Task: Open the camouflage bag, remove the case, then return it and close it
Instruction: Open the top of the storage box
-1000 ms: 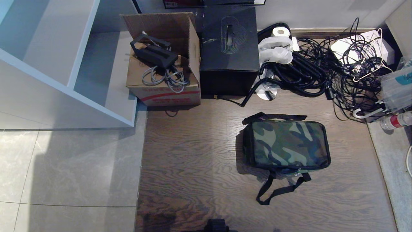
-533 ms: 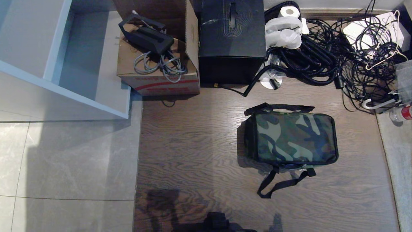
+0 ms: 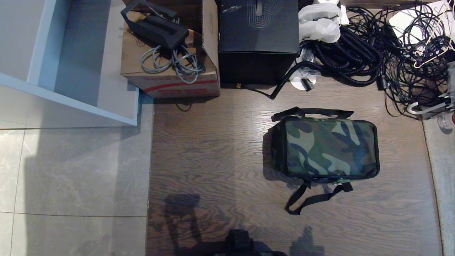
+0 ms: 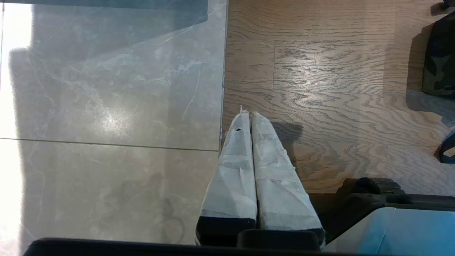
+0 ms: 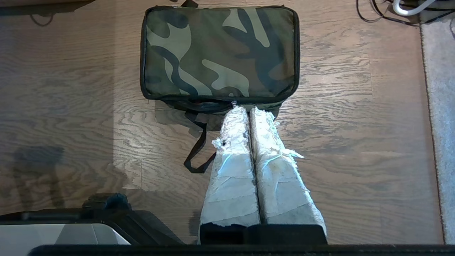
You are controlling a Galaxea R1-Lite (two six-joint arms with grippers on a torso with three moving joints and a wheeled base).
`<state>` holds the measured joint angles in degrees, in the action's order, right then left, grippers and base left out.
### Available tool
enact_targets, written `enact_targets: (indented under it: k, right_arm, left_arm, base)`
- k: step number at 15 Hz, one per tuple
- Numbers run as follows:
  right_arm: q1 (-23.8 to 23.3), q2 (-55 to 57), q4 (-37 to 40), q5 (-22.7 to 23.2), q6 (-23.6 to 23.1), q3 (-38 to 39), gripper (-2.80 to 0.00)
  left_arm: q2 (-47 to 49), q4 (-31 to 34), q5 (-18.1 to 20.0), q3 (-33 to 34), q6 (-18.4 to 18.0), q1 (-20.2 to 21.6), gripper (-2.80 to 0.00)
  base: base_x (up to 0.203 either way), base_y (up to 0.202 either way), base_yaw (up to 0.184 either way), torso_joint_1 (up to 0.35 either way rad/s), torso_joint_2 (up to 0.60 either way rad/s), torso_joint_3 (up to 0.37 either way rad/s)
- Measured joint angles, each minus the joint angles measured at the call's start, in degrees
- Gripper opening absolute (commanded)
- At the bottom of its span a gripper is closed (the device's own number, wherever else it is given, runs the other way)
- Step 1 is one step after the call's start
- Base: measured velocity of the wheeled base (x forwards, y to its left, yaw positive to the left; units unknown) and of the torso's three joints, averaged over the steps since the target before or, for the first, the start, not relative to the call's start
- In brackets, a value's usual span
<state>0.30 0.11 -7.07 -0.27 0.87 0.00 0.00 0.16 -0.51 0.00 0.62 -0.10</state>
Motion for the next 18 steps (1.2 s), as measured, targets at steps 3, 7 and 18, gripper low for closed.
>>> enact_targets:
  k: [3,7,18]
  right_arm:
    - [0.02,0.0,0.0,0.0,0.01,0.0,-2.8]
    - [0.02,0.0,0.13,0.06,-0.87,0.0,-2.8]
    - [0.05,16.22,25.25,3.47,6.36,-29.37,-2.8]
  left_arm:
    - [0.0,0.01,0.0,0.0,-0.02,0.0,-2.8]
    - [0.0,0.0,0.0,0.0,-0.05,0.0,-2.8]
    - [0.0,0.01,0.0,0.0,-0.02,0.0,-2.8]
  base:
    - [0.0,0.0,0.0,0.0,0.0,0.0]
    - [0.0,0.0,0.0,0.0,0.0,0.0]
    - [0.0,0.0,0.0,0.0,0.0,0.0]
